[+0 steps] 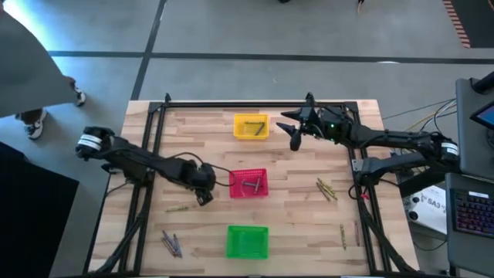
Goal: Sort crayons
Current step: Put the brown crayon into the green bin
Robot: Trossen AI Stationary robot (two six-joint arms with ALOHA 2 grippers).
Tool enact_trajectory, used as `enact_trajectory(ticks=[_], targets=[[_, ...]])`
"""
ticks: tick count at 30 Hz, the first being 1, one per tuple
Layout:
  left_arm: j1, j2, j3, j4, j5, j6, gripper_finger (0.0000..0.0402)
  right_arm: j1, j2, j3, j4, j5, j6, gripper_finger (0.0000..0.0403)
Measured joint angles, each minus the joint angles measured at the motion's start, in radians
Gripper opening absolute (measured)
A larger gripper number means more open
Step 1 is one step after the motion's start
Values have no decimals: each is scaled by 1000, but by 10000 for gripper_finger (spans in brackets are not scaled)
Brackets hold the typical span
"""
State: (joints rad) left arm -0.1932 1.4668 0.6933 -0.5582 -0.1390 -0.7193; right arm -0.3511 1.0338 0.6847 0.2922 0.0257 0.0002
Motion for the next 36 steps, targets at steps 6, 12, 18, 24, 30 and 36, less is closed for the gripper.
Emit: enact_trajectory(ticks=[6, 12, 18, 24, 30, 36], targets=[[3, 56, 6, -20, 26, -5, 99, 0, 14, -5, 6, 0, -11, 198], [11, 56, 5, -28, 27, 3, 79, 0, 45, -5, 37, 1, -12, 198], [12, 40, 37, -134, 18, 5, 77, 0, 63, 0, 37, 2, -10, 198], [15, 38, 152, -424, -71, 34, 77, 0, 91, 8, 40, 3, -11, 198], [30, 38, 171, -455, -86, 45, 77, 0, 124, 9, 77, 2, -10, 198], [51, 38, 102, -454, -56, 42, 77, 0, 128, 9, 80, 2, -9, 198]])
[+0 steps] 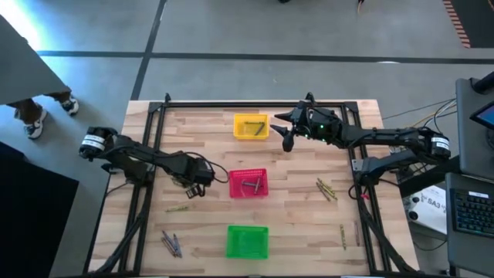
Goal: Sort crayons
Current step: Put the brown crayon into the green bin
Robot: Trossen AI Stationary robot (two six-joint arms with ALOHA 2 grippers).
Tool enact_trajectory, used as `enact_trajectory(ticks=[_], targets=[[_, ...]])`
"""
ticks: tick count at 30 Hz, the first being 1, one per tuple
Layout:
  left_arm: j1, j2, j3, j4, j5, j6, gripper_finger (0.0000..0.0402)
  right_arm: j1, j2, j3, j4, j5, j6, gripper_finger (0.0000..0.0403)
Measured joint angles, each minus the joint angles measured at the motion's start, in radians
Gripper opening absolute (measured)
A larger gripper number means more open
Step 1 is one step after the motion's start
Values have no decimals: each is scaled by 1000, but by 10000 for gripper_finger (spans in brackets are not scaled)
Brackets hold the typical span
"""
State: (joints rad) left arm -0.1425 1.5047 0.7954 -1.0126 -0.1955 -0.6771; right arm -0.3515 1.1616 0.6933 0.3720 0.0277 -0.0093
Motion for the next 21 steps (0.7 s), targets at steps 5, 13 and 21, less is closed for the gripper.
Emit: enact_trajectory(ticks=[5, 13, 21], targets=[[3, 0, -59, 2, 25, -35, 77, 0, -1, 0, 1, 0, -2, 198], [3, -1, -76, 20, 56, -38, 77, 0, -1, 0, 1, 0, 0, 198], [3, -2, -99, 143, 51, -16, 77, 0, -1, 0, 1, 0, 0, 198]])
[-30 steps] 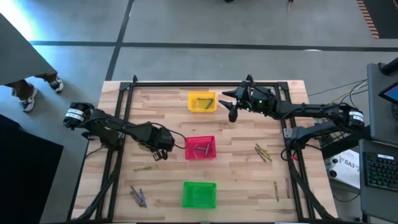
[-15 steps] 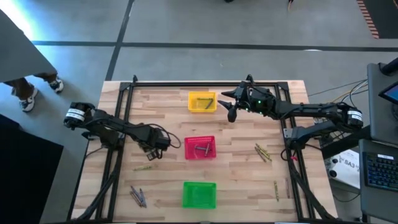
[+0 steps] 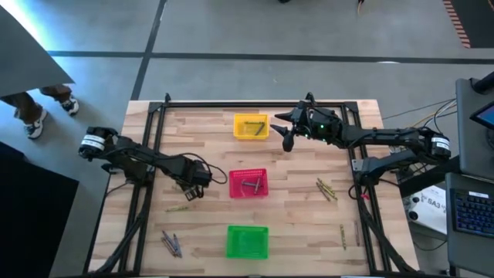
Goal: Sort crayons
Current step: Put the brown crayon into the green bin
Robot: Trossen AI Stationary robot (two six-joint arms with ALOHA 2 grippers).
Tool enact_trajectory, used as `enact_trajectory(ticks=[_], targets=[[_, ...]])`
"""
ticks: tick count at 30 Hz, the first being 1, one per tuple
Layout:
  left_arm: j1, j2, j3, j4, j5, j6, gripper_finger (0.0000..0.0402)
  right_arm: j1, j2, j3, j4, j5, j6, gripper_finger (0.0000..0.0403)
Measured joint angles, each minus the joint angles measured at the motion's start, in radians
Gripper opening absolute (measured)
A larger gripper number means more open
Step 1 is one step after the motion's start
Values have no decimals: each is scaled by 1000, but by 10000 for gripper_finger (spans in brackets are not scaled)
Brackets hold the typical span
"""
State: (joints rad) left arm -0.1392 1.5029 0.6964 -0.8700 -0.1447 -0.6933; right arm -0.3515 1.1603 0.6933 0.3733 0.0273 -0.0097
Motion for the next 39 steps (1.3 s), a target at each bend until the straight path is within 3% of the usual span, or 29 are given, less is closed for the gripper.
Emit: enact_trajectory(ticks=[14, 19, 25, 29, 34, 37, 39], targets=[[1, 25, -23, 43, -22, 4, 74, 0, -1, 0, 3, 0, 10, 198], [2, 20, -27, 58, -32, -11, 25, 0, -1, 0, 3, 0, 21, 198], [1, 15, -23, 72, -118, -41, 10, 0, -3, 0, -6, -1, 45, 198], [4, -5, -20, 95, -257, -57, 2, 0, -8, 2, -63, -17, 65, 198], [4, -88, -10, 177, -418, -70, 2, 2, 28, 2, -16, -177, 167, 198], [5, -165, -10, 286, -493, -5, 2, 21, 89, 2, 33, -322, 202, 198], [5, -215, -10, 380, -521, 63, 2, 38, 135, 2, 80, -358, 198, 198]])
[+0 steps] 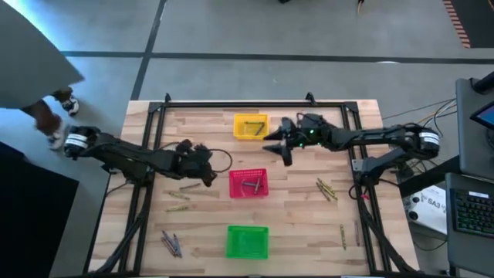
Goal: Sort crayons
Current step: Put the brown crayon into the green bin
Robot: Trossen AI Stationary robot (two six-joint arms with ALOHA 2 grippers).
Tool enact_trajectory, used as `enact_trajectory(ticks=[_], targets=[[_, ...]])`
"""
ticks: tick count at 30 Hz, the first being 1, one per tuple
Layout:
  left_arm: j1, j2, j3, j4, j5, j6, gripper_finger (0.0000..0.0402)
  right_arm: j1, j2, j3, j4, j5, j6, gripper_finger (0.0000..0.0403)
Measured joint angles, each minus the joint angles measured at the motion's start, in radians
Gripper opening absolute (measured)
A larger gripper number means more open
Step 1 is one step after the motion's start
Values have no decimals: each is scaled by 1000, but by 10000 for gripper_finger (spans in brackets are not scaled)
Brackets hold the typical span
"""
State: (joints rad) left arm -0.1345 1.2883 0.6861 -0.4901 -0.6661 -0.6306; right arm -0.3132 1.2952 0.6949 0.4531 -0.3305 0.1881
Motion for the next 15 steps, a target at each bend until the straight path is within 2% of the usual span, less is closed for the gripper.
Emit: enact_trajectory(ticks=[4, 7, 11, 15], targets=[[0, -73, -1, 287, 2, 167, 2, 8, 85, 9, 129, -6, -15, 198], [-1, -80, -2, 492, 46, 292, 2, 10, 139, 51, 151, -64, 15, 198], [-2, -40, -2, 720, 55, 401, 1, 49, 213, 103, 155, -144, 13, 198], [-1, 18, -3, 879, 55, 436, 1, 100, 255, 141, 157, -141, -24, 198]])
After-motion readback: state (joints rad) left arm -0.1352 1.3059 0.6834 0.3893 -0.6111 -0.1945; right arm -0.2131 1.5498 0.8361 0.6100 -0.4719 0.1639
